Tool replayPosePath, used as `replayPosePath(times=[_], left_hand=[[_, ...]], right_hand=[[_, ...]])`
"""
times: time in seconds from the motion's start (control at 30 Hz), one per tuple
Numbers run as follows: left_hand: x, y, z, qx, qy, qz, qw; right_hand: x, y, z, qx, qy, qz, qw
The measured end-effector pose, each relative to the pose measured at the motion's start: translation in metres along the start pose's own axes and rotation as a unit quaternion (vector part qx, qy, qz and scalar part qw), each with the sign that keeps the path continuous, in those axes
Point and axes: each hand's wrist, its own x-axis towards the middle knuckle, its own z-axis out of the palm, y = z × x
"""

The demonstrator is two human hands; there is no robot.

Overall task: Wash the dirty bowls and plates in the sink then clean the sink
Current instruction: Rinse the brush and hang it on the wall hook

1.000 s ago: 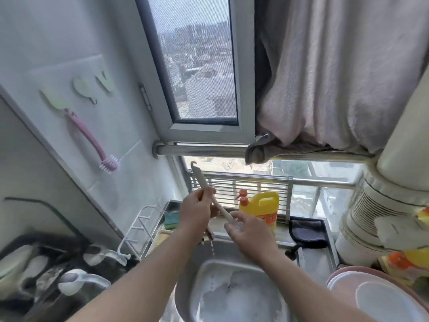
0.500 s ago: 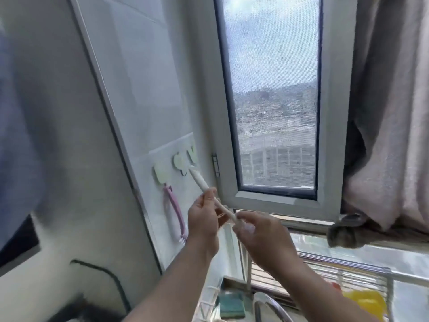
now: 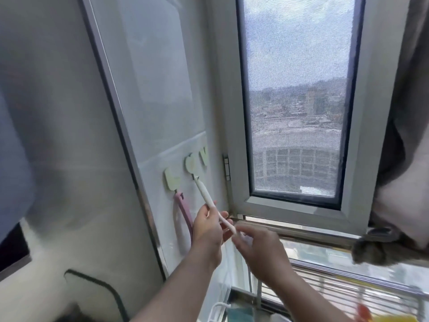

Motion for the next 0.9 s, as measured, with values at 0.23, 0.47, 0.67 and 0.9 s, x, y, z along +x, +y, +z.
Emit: replayPosePath(times=[0.23,0.47,0.67,0.9], left_hand=[[0.012,-0.025,-0.004,0.046,0.022,0.029,0.998],[-0.029,-0.124,-0.04,0.145,0.026,-0.042,0.988],[-0.123,-0.226,-0.056,0.305,-0.006,-0.17,0.937],[-0.208,-0.318,-0.023,0.47,-0.221,-0.236,0.822]], right_hand=[[0.004,0.009,0.021,0.019,-0.012,0.022,0.999],[-0.017,0.036,0.021,0.033,-0.066,0.057,0.996],[-0.1,0.124,-0.009,0.052,-0.014,0.166,0.985],[-0.269,0.251,-0.02,0.002,0.046,0.461,0.886]])
